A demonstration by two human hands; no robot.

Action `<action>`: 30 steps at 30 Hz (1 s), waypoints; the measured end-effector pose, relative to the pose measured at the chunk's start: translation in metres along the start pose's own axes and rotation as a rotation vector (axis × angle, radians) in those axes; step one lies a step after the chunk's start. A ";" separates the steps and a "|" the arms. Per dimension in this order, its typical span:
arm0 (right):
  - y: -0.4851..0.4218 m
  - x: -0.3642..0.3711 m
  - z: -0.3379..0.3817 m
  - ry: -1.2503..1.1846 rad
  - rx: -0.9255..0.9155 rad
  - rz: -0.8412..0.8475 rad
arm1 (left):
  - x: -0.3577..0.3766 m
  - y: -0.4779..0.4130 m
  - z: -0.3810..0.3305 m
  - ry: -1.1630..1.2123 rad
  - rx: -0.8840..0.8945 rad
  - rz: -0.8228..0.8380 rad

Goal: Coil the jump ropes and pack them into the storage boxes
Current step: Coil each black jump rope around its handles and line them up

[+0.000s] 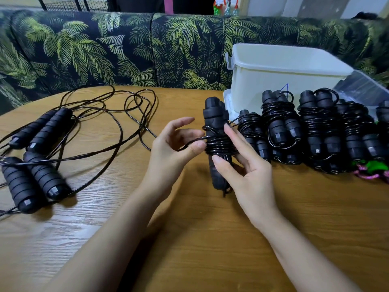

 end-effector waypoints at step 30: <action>-0.004 -0.006 0.003 -0.187 0.076 0.212 | -0.008 -0.003 0.000 -0.088 -0.089 0.018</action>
Point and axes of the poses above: each hand's wrist, its own y-axis away from the middle knuckle, its own x-axis out of the palm, z = x × y, the point moved 2 cm from there along -y, towards the middle knuckle, and after that the axes turned 9 degrees about y, right-handed, at the moved point
